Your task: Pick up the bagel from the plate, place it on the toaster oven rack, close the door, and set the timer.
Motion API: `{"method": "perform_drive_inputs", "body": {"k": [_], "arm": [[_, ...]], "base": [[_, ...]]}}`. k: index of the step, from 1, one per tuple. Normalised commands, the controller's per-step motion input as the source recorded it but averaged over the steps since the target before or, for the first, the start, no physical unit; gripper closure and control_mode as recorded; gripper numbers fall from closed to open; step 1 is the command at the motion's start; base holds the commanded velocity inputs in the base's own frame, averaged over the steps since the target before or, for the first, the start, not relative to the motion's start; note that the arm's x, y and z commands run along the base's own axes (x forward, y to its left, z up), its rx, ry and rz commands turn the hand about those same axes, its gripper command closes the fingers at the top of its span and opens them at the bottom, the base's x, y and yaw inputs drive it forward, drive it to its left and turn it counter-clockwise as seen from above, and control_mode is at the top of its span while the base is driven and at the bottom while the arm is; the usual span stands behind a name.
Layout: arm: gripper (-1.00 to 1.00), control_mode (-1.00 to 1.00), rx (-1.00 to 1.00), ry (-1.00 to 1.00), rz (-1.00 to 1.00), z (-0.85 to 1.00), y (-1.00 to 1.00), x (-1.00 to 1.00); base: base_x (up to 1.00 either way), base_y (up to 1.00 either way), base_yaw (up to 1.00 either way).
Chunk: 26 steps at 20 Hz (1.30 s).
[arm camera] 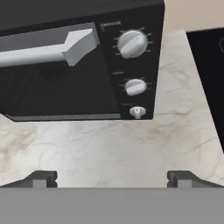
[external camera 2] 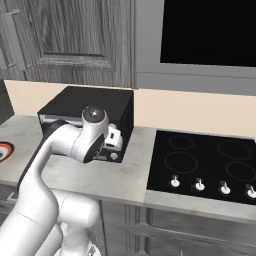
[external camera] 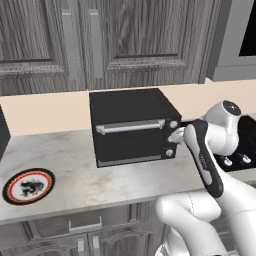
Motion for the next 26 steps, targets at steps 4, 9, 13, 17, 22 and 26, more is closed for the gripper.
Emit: {"method": "perform_drive_inputs", "body": {"k": [4, 9, 13, 17, 22, 26], "arm": [[-1.00, -1.00, 0.00, -0.02, 0.00, -0.39, 0.00, 0.13], [-1.00, -1.00, -0.01, -0.03, 0.03, -0.38, 0.00, 0.10], [-1.00, -1.00, -0.08, 0.04, 0.11, -0.01, 0.00, 0.11], [-1.00, -1.00, -0.13, 0.08, 0.13, 0.00, 0.00, 0.13], [-1.00, -1.00, -0.09, 0.03, 0.06, -0.01, -0.01, 0.02], [-1.00, -1.00, 0.00, -0.04, 0.00, -0.14, -0.11, 0.00]], "base": [[0.00, 0.00, 0.00], [0.00, 0.00, 0.00], [0.00, 0.00, 0.00], [0.00, 0.00, 0.00], [0.00, 0.00, 0.00], [0.00, 0.00, 0.00]]}}
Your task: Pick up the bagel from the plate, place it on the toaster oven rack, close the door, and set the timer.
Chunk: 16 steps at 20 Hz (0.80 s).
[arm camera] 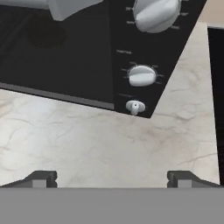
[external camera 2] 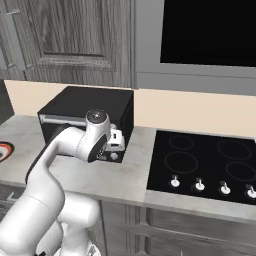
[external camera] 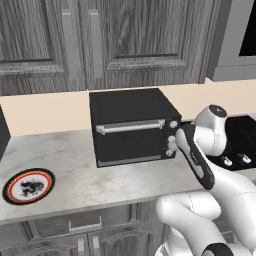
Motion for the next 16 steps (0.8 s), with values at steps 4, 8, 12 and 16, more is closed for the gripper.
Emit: {"method": "perform_drive_inputs", "body": {"k": [4, 8, 12, 16], "arm": [[-1.00, -1.00, 0.00, -0.21, -0.01, -0.36, -0.14, 0.00], [-1.00, -1.00, 0.00, -0.18, -0.04, -0.36, -0.05, 0.04], [-1.00, -1.00, 0.00, -0.08, -0.01, -0.18, 0.00, 0.15], [-1.00, -1.00, 0.00, -0.05, 0.00, -0.08, 0.00, 0.17]], "base": [[0.00, 0.00, 0.00], [0.00, 0.00, 0.00], [0.00, 0.00, 0.00], [0.00, 0.00, 0.00]]}}
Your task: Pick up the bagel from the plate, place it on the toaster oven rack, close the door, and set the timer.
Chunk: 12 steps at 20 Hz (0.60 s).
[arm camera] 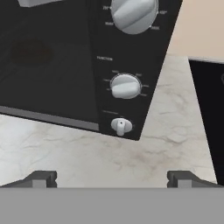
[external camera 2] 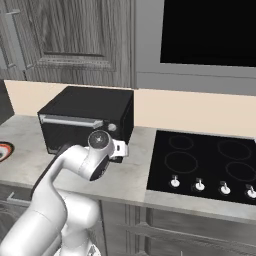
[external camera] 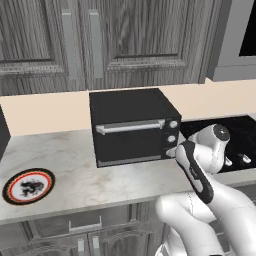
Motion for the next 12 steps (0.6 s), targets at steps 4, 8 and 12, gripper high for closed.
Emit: {"method": "perform_drive_inputs", "body": {"k": [4, 8, 12], "arm": [[-1.00, -1.00, 0.00, -0.04, 0.00, -0.13, -0.01, 0.12], [-1.00, -1.00, 0.01, -0.04, 0.00, -0.22, -0.02, 0.10], [-1.00, -1.00, 0.00, -0.03, 0.00, -0.40, 0.00, 0.13]], "base": [[0.00, 0.00, 0.00], [0.00, 0.00, 0.00], [0.00, 0.00, 0.00]]}}
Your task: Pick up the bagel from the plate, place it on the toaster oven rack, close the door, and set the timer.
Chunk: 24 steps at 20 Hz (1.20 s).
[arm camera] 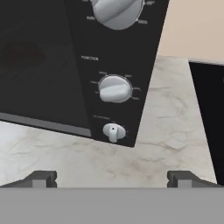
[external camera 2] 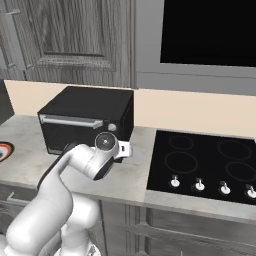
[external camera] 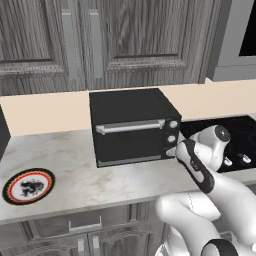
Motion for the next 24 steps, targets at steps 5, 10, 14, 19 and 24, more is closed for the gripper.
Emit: {"method": "perform_drive_inputs", "body": {"k": [5, 10, 14, 19, 24], "arm": [[-1.00, -1.00, 0.00, -0.05, 0.00, -0.42, 0.00, 0.10], [-1.00, -1.00, 0.00, -0.06, 0.00, -0.33, 0.00, 0.06], [-1.00, -1.00, 0.00, -0.05, 0.00, -0.25, 0.00, 0.01], [-1.00, -1.00, 0.02, -0.04, 0.00, -0.07, 0.01, 0.00], [-1.00, -1.00, 0.03, 0.00, 0.00, 0.00, 0.00, 0.00]], "base": [[0.00, 0.00, 0.00], [0.00, 0.00, 0.00], [0.00, 0.00, 0.00], [0.00, 0.00, 0.00], [0.00, 0.00, 0.00]]}}
